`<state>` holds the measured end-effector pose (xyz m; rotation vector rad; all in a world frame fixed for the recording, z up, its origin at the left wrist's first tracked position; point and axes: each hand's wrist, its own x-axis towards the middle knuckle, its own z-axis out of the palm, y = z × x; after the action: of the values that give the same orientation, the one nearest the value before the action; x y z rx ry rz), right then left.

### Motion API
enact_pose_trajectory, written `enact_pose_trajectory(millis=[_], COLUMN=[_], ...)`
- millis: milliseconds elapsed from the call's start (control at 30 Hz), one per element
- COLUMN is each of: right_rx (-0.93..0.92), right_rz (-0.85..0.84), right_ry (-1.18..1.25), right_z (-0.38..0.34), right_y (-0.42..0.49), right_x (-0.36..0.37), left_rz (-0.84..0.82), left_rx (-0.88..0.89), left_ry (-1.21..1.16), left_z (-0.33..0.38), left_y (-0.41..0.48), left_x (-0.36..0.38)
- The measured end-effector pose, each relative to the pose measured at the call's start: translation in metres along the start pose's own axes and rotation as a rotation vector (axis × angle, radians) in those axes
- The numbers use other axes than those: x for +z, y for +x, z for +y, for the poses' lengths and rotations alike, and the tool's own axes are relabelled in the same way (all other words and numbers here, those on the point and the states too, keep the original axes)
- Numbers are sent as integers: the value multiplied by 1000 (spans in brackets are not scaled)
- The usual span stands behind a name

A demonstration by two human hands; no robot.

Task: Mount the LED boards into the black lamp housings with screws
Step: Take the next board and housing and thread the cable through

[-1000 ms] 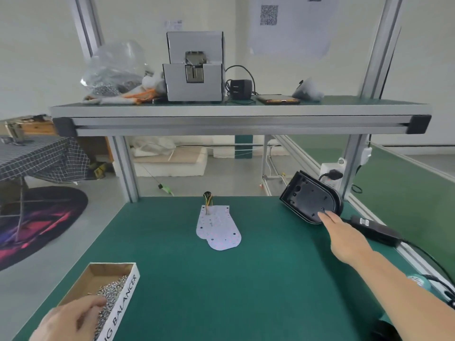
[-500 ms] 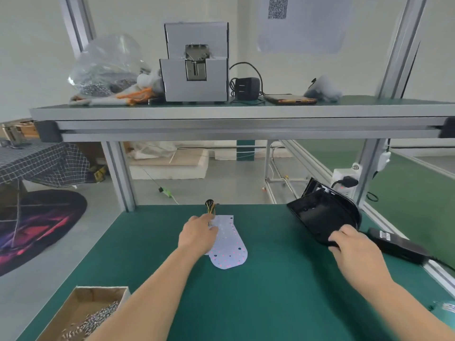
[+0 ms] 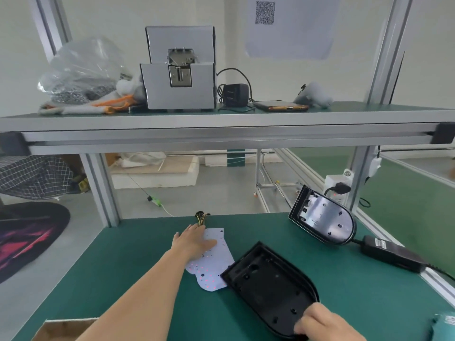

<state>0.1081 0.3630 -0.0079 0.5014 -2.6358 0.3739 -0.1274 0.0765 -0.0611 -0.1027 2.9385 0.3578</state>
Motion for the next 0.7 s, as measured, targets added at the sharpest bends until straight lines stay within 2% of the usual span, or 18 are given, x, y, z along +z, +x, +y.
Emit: enact_pose_trajectory(millis=[67,100,167,200,300,333,400,433,500,533,600,700], right_rx=[61,36,-52,-1,49,33,-20,32,57,46,167,181], right_rz=[67,62,-53,-75,-19,-68,-60,-38,-239,-246,-172,-150], right_ry=[116,122,78,107,68,73,160,185,143,134,160,214], right_z=[-6,-11,-13,-12,-20,-24,-22,-21,-18,-16,-10,-14], right_y=[-10,-14,-19,-20,-30,-32,-39,-37,-45,-52,-66,-85], right_x=[12,18,17,7,8,5,4,4,1,-2,-5,1], left_rz=[-3,-14,-50,-63,-91,-107,-134,-138,-139,-136,-122,-105], left_rx=[50,76,122,136,169,179,201,214,237,250,259,257], left_ry=[-12,-19,-19,-9,10,11,12,11,0,-3,-20,-37], left_z=[-4,-7,-13,-17,-23,-24,-23,-22,-21,-22,-26,-33], left_y=[-8,-15,-30,-37,-56,-64,-82,-91,-114,-125,-149,-180], left_x=[-2,-2,0,2,-1,-4,-7,-7,-2,2,8,11])
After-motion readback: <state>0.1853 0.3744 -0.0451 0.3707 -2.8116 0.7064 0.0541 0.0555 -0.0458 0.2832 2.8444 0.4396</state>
